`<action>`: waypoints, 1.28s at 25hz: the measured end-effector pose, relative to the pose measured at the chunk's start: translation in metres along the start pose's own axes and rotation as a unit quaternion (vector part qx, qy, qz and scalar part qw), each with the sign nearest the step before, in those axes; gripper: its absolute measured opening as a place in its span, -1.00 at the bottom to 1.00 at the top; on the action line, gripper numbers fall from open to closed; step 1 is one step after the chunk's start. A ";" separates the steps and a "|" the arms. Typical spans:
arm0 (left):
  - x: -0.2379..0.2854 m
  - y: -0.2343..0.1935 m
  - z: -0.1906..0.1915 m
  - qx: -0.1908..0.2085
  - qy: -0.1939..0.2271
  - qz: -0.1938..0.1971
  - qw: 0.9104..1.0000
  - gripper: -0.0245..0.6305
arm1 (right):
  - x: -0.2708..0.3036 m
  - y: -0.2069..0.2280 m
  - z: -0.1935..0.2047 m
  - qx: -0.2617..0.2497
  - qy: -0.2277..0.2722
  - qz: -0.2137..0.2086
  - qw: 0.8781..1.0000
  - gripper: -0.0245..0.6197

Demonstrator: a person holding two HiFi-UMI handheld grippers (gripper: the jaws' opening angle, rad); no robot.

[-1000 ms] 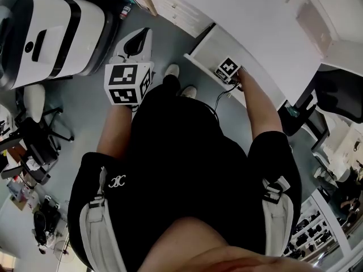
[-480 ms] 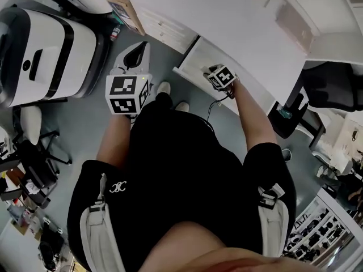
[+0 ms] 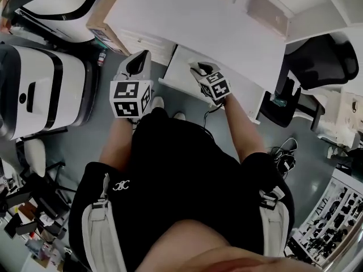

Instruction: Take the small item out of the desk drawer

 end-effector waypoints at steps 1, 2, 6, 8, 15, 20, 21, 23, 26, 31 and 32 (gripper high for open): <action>0.004 0.006 -0.003 0.003 0.004 0.010 1.000 -0.88 | -0.011 -0.001 -0.010 0.004 0.029 0.020 0.999 -0.54; 0.008 0.013 -0.007 0.007 0.009 0.021 1.000 -0.88 | -0.023 -0.002 -0.020 0.008 0.058 0.042 0.997 -0.54; 0.021 0.046 -0.023 0.023 0.023 0.064 0.997 -0.89 | -0.075 -0.004 -0.053 0.018 0.160 0.110 0.981 -0.55; 0.024 0.064 -0.029 0.033 0.028 0.086 0.995 -0.88 | -0.103 -0.007 -0.066 0.015 0.205 0.138 0.969 -0.56; 0.029 0.119 -0.054 0.059 0.050 0.145 0.986 -0.89 | -0.213 -0.010 -0.081 0.022 0.310 0.293 0.904 -0.56; 0.025 0.150 -0.072 0.069 0.067 0.168 0.981 -0.88 | -0.285 -0.016 -0.069 0.053 0.381 0.370 0.846 -0.57; 0.024 0.156 -0.075 0.071 0.070 0.173 0.980 -0.89 | -0.297 -0.016 -0.066 0.059 0.392 0.375 0.838 -0.57; 0.022 0.166 -0.082 0.075 0.077 0.181 0.978 -0.89 | -0.319 -0.017 -0.063 0.065 0.408 0.391 0.823 -0.58; 0.018 0.178 -0.090 0.077 0.084 0.192 0.975 -0.89 | -0.342 -0.017 -0.060 0.063 0.417 0.421 0.803 -0.58; 0.012 0.185 -0.097 0.082 0.090 0.204 0.971 -0.89 | -0.359 -0.016 -0.058 0.071 0.428 0.440 0.786 -0.58; 0.011 0.185 -0.098 0.082 0.092 0.206 0.971 -0.88 | -0.360 -0.017 -0.057 0.069 0.428 0.443 0.785 -0.58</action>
Point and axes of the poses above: the fingertips, and each gripper's own axes: x forward along the fingers, y to its right, z out of its underside, the point moved 4 cm from there along -x, backward along the fingers, and after that the axes turned 15 degrees about -z, right-handed, at the moved point
